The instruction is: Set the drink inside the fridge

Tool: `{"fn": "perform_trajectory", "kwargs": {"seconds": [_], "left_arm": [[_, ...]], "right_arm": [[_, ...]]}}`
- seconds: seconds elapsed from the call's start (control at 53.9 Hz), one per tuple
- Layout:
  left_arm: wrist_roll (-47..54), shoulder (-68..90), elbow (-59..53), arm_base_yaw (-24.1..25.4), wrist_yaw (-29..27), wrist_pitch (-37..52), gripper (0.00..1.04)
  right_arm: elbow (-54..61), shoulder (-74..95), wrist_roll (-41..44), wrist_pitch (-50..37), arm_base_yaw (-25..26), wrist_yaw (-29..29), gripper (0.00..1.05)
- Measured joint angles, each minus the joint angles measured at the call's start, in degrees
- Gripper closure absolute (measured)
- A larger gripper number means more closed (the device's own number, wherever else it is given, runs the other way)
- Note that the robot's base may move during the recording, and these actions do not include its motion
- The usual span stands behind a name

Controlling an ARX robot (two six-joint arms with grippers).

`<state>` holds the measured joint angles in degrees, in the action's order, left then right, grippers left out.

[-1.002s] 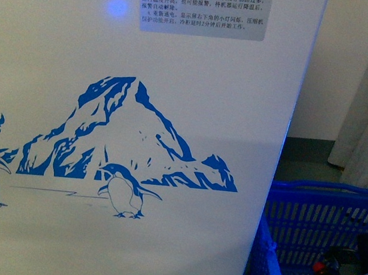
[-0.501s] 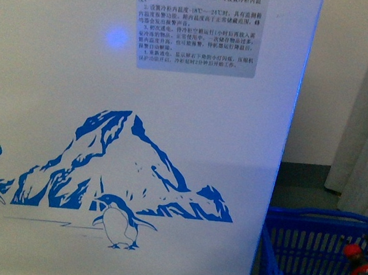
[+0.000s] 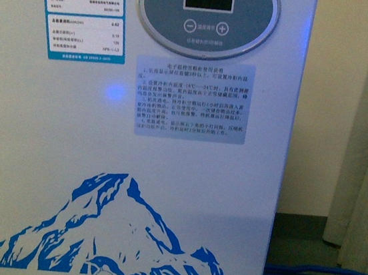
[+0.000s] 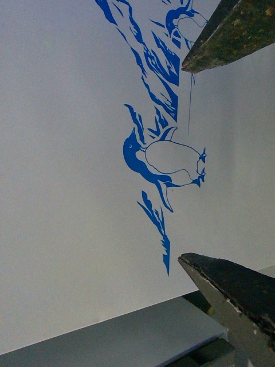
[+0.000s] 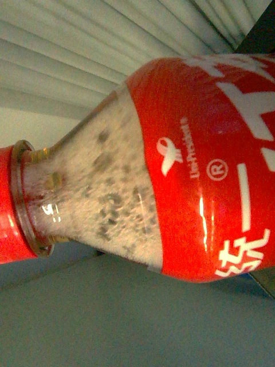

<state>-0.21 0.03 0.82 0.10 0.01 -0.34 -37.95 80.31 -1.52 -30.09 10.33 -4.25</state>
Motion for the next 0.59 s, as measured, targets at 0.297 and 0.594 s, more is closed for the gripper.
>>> {"fn": "perform_trajectory", "kwargs": {"seconds": [0.297,0.594], "left_arm": [[0.0,0.0,0.0,0.0,-0.02,0.0,0.08],[0.0,0.0,0.0,0.0,-0.02,0.0,0.08]], "right_arm": [[15.23,-37.7,-2.71,4.9,-10.62,8.44,0.62],[17.07,-60.28,2.6,13.11,-17.77,23.41,0.62]]}}
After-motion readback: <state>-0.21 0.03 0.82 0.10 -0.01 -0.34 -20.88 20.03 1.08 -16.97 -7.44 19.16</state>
